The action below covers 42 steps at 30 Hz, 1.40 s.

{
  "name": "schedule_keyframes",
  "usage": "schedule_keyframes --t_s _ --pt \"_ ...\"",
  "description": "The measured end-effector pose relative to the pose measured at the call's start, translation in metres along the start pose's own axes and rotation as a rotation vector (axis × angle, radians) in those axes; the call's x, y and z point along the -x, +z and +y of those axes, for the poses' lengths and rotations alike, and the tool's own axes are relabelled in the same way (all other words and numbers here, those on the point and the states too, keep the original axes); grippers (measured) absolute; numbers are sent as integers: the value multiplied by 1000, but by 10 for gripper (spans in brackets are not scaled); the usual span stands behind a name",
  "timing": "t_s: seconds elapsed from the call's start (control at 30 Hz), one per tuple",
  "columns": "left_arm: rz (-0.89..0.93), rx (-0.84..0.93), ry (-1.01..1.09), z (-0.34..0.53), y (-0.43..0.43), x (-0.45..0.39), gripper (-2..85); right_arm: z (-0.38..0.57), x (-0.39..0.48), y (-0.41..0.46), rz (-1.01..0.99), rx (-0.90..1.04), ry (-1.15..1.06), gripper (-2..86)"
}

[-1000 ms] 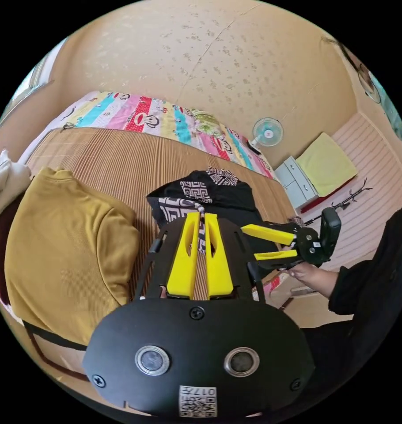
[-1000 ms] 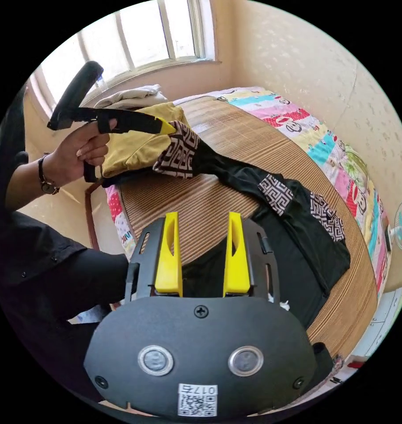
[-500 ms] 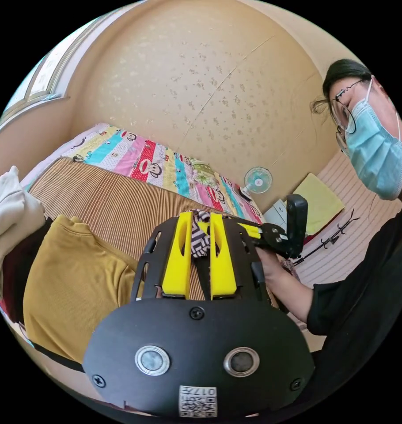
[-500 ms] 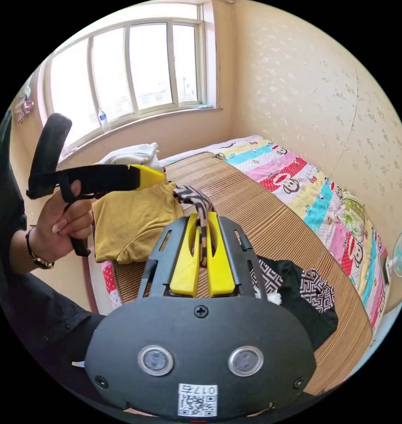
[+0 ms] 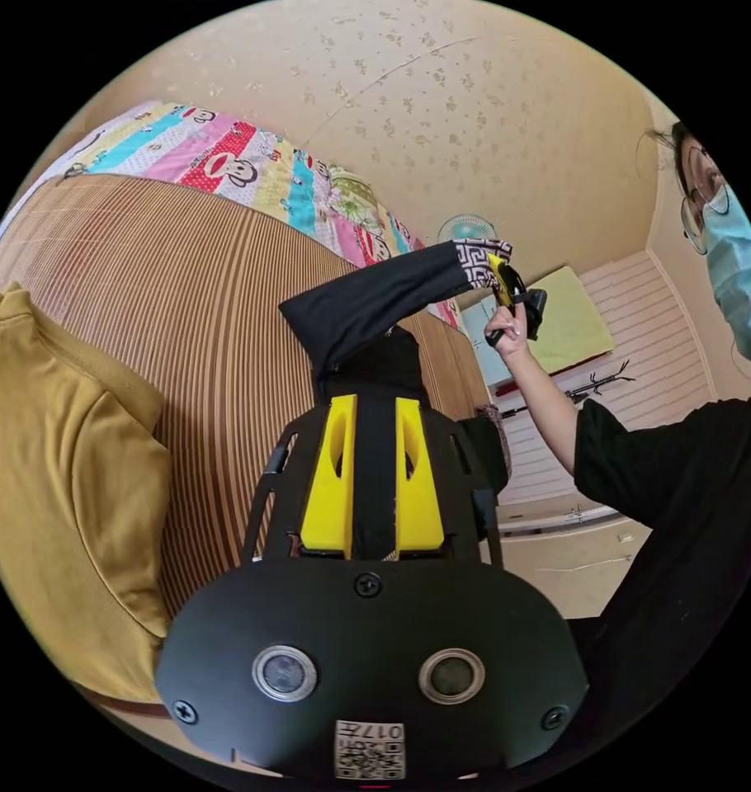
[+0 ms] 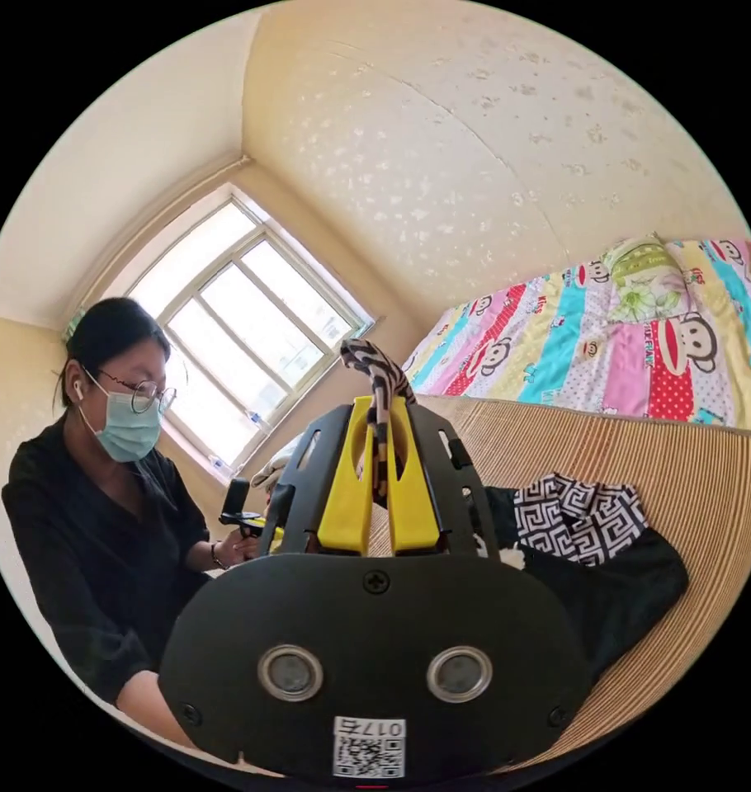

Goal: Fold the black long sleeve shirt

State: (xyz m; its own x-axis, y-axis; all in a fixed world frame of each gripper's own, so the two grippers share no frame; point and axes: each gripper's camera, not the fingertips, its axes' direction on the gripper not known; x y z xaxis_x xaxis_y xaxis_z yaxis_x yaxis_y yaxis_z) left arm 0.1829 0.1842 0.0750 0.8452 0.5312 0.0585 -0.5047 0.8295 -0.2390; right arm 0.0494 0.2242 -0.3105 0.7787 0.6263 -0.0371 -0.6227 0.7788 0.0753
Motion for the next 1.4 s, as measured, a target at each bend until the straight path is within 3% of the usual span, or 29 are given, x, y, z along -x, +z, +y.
schedule_keyframes --t_s 0.17,0.37,0.63,0.8,0.97,1.07,1.23,1.4 --pt "-38 47 49 -18 48 11 87 82 -144 -51 162 -122 340 16" --pt "-42 90 30 -47 106 26 100 142 -227 -46 220 -138 566 9" --pt "-261 -43 47 -106 151 35 102 133 -256 -14 249 -19 572 34" --pt "-439 178 -148 -153 222 80 108 121 -268 5 298 21 583 44" --pt "-191 206 -139 -164 206 121 48 104 -259 13 183 -93 600 14" --pt "37 227 -149 -166 190 164 42 99 -253 25 291 -40 617 14" --pt "9 290 -94 -162 185 190 41 125 -287 58 445 131 693 29" --pt "-36 145 -158 -139 157 201 86 131 -284 64 405 2 665 71"
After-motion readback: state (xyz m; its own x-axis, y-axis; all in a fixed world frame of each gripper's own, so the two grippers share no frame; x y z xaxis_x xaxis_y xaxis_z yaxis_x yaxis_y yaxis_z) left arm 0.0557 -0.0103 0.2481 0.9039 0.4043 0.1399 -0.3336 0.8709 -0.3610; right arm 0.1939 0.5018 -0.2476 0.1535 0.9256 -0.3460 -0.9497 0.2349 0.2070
